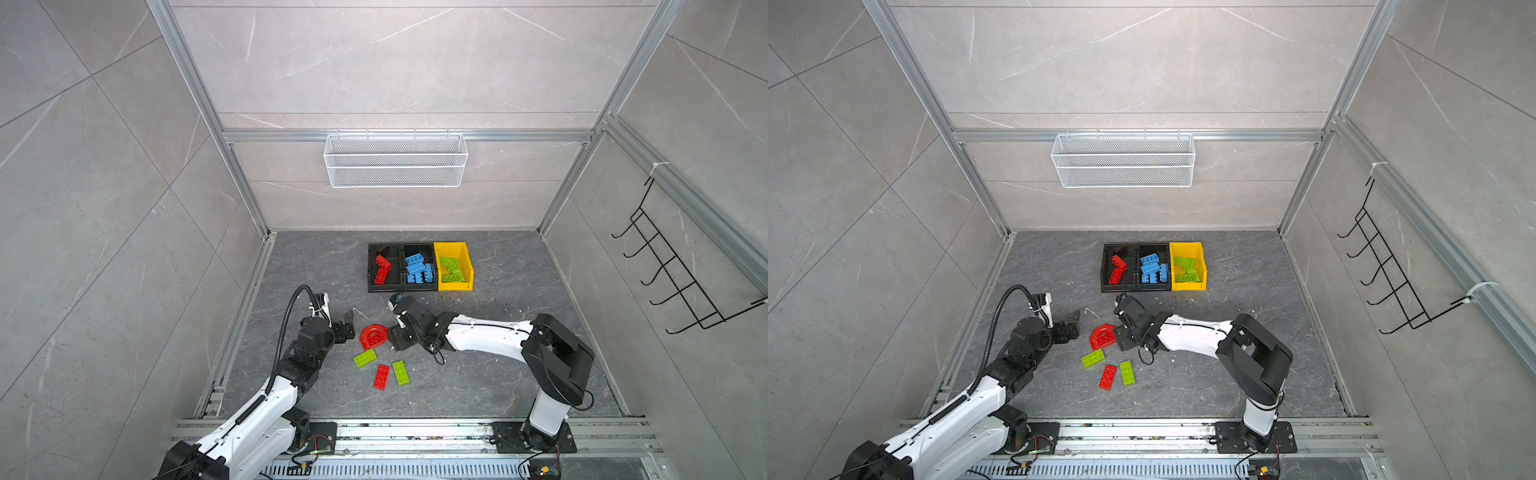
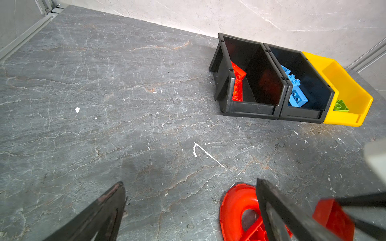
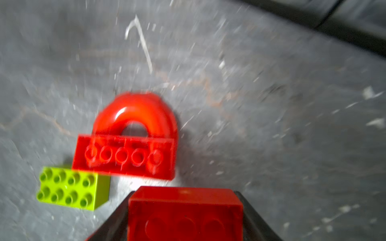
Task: Sort the legos into containers by color
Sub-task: 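Lift the red brick and carry it over the black bin, then open the right gripper to drop the red brick into the black bin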
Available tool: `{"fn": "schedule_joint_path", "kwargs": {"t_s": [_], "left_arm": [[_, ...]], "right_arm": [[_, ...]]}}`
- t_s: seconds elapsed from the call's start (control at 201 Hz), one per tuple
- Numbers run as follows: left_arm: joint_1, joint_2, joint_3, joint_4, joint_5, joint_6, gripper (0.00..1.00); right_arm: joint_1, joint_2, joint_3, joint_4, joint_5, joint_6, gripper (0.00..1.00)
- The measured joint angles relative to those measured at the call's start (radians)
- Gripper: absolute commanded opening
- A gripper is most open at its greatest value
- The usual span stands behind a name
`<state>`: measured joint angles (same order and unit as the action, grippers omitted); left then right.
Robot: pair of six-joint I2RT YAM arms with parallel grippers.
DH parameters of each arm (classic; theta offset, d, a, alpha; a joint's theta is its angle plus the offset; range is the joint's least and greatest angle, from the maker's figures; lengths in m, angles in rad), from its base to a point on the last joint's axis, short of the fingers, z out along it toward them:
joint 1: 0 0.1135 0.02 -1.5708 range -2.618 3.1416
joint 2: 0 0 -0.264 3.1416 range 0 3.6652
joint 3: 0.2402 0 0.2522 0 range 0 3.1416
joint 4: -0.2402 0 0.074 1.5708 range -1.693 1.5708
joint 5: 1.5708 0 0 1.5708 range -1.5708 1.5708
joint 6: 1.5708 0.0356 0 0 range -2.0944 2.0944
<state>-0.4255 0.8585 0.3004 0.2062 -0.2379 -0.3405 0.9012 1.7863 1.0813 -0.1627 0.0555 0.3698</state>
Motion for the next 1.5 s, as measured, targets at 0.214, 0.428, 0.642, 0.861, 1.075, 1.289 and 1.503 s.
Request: {"fn": "schedule_joint_path", "kwargs": {"t_s": [0.214,0.428,0.642,0.861,1.075,1.289,1.503], "left_arm": [[0.0,-0.001,0.0,0.0,-0.008,0.0,0.99],[0.0,0.0,0.0,0.0,-0.022,0.0,0.99],[0.0,0.0,0.0,0.0,-0.023,0.0,0.99],[0.0,-0.002,0.0,0.0,-0.025,0.0,0.99],[0.0,-0.001,0.0,0.001,-0.024,0.0,0.99],[0.0,0.003,0.0,0.002,-0.025,0.0,0.99],[0.0,0.005,0.0,0.003,-0.026,0.0,0.99]], "right_arm": [[-0.127,0.037,0.126,0.001,-0.084,-0.035,0.45],[-0.206,0.157,0.367,0.004,-0.128,-0.075,0.44],[-0.282,0.325,0.578,0.014,-0.143,-0.075,0.44],[-0.296,0.451,0.758,-0.029,-0.157,-0.087,0.44],[-0.296,0.552,0.925,-0.089,-0.165,-0.101,0.47],[-0.298,0.597,0.978,-0.14,-0.165,-0.101,0.71],[-0.303,0.598,0.981,-0.173,-0.169,-0.105,0.84]]}}
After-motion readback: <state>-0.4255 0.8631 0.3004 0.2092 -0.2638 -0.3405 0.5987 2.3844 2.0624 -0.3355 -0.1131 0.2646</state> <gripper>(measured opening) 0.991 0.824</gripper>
